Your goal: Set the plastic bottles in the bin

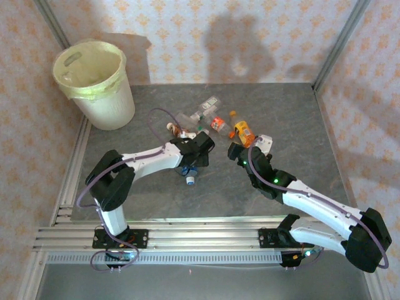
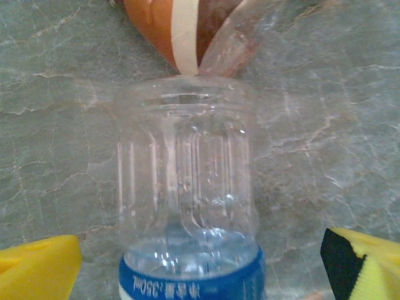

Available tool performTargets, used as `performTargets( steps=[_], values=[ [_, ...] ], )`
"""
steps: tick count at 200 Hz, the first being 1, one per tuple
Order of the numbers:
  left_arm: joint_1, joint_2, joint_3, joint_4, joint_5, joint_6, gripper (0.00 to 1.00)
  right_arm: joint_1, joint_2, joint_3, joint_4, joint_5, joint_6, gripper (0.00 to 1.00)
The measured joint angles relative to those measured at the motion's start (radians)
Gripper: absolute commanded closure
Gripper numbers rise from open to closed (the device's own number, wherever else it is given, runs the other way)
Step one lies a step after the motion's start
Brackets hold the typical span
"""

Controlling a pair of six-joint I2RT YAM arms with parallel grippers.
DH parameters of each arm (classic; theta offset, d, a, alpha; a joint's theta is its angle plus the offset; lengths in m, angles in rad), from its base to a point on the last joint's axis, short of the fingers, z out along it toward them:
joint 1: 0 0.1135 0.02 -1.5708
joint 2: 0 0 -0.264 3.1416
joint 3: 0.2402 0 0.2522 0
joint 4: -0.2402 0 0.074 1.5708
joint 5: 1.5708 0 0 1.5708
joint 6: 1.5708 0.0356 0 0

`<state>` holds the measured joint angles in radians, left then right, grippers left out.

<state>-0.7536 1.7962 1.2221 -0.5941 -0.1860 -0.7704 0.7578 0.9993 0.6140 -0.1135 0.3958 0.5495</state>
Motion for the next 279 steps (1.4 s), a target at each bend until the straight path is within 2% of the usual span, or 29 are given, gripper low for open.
performTargets(
  steps=[12, 39, 97, 172, 224, 248, 279],
  values=[
    [0.008, 0.029, 0.0, 0.011, 0.011, -0.006, 0.02, 0.0, 0.0, 0.0, 0.0, 0.001, 0.001, 0.01],
    [0.014, 0.085, -0.006, 0.045, 0.051, -0.019, 0.14, 0.0, 0.0, 0.0, 0.0, 0.009, 0.017, 0.01],
    [0.014, 0.093, -0.021, 0.092, 0.077, 0.0, 0.35, 0.0, 0.001, 0.0, 0.001, 0.066, 0.078, 0.01],
    [-0.024, -0.051, -0.097, 0.15, 0.063, 0.045, 0.4, 0.0, 0.056, 0.001, -0.048, 0.149, 0.217, 0.01],
    [-0.024, -0.245, -0.114, 0.185, -0.058, 0.092, 0.43, -0.002, 0.061, 0.009, -0.054, 0.161, 0.224, 0.01],
    [-0.004, -0.306, -0.113, 0.189, -0.105, 0.117, 0.42, -0.005, 0.08, 0.014, -0.039, 0.13, 0.196, 0.01],
    [0.073, -0.343, -0.104, 0.188, -0.171, 0.145, 0.43, -0.009, 0.126, 0.029, 0.038, 0.01, 0.091, 0.01]
  ],
)
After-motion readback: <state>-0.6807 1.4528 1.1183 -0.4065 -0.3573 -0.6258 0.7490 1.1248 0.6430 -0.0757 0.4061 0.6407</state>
